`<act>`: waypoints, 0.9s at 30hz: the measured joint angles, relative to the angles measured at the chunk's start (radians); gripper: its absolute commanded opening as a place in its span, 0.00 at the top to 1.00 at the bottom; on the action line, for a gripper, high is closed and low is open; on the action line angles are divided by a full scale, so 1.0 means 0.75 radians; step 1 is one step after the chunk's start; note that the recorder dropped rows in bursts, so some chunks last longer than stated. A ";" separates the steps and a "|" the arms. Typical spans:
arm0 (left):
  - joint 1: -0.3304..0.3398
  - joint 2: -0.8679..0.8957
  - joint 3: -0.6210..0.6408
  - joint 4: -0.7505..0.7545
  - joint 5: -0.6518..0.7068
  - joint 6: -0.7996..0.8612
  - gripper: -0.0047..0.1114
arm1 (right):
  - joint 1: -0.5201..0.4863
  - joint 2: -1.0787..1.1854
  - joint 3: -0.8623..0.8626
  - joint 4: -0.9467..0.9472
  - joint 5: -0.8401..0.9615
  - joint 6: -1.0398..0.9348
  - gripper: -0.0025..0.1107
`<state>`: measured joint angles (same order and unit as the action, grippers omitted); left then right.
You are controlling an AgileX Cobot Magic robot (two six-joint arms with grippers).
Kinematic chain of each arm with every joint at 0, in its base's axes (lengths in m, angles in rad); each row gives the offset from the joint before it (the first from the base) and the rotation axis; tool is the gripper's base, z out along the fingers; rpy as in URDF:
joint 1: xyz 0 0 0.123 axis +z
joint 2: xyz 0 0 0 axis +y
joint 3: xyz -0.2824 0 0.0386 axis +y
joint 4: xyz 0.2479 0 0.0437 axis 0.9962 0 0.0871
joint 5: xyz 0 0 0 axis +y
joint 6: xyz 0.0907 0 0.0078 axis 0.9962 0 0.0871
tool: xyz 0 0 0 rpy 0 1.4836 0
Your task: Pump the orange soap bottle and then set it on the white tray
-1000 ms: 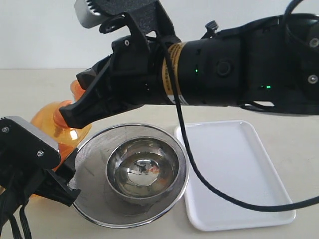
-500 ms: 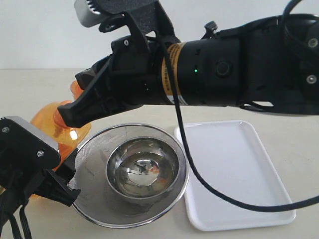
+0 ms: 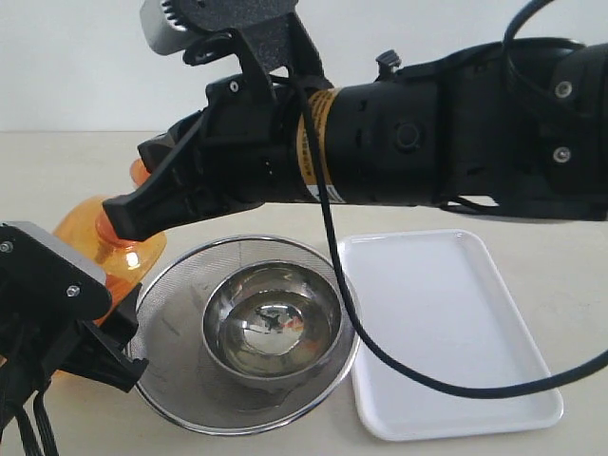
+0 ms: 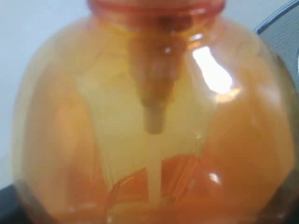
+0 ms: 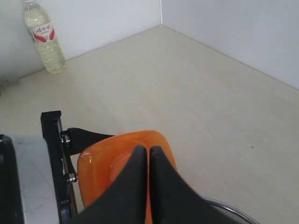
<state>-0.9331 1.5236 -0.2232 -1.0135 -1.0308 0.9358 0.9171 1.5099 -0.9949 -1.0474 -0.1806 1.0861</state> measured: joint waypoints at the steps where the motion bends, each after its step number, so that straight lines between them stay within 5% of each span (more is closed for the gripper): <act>1: 0.000 0.000 0.000 0.000 0.000 0.000 0.92 | 0.000 0.000 0.000 0.000 0.000 0.000 0.98; 27: 0.002 0.000 0.000 -0.016 -0.009 0.015 0.92 | 0.066 0.014 -0.011 -0.023 0.080 0.032 0.98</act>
<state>-0.9313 1.5236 -0.2232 -1.0255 -1.0378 0.9469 0.9668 1.5201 -1.0029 -1.0643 -0.1208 1.1103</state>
